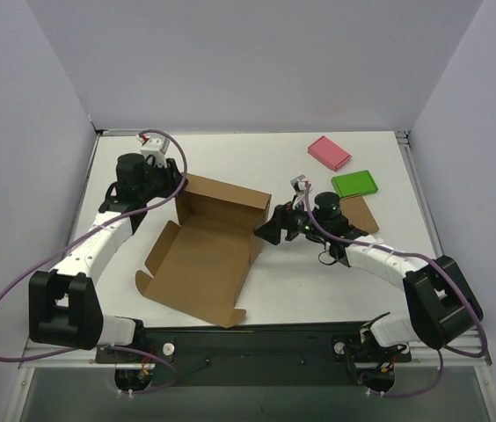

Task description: Fold the paper box

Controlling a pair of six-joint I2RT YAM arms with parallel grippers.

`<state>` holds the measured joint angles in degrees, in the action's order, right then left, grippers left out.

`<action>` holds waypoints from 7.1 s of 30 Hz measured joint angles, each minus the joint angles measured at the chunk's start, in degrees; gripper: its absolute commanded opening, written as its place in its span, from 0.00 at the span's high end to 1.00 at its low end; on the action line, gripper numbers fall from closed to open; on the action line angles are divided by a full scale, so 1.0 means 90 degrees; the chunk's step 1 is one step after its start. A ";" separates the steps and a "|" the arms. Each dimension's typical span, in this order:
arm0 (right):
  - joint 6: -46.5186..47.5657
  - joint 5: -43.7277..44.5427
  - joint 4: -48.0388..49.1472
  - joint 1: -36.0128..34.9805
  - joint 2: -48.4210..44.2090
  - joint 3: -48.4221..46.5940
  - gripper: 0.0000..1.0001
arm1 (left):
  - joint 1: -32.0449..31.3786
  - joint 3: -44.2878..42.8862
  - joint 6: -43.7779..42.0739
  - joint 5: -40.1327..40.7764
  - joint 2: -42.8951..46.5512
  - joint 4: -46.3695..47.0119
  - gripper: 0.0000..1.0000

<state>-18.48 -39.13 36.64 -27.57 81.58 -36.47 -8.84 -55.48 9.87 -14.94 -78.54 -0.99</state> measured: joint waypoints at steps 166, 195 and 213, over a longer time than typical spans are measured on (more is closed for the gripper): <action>-0.0007 0.0826 -0.3356 0.1613 0.0311 -0.1372 0.30 | -0.6020 0.3451 0.3007 0.2540 -0.2623 0.6518 0.59; 0.1256 0.0197 -0.1173 0.0408 0.0561 -0.0532 0.25 | -0.6018 0.3587 0.2834 0.2433 -0.2623 0.6725 0.60; 0.1275 0.0155 -0.0197 0.0172 0.1749 -0.1287 0.26 | -0.5999 0.3706 0.2829 0.2467 -0.2620 0.6870 0.62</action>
<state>-7.01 -37.74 34.87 -26.02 97.32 -48.05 -62.83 -22.13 35.33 7.27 -102.13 60.84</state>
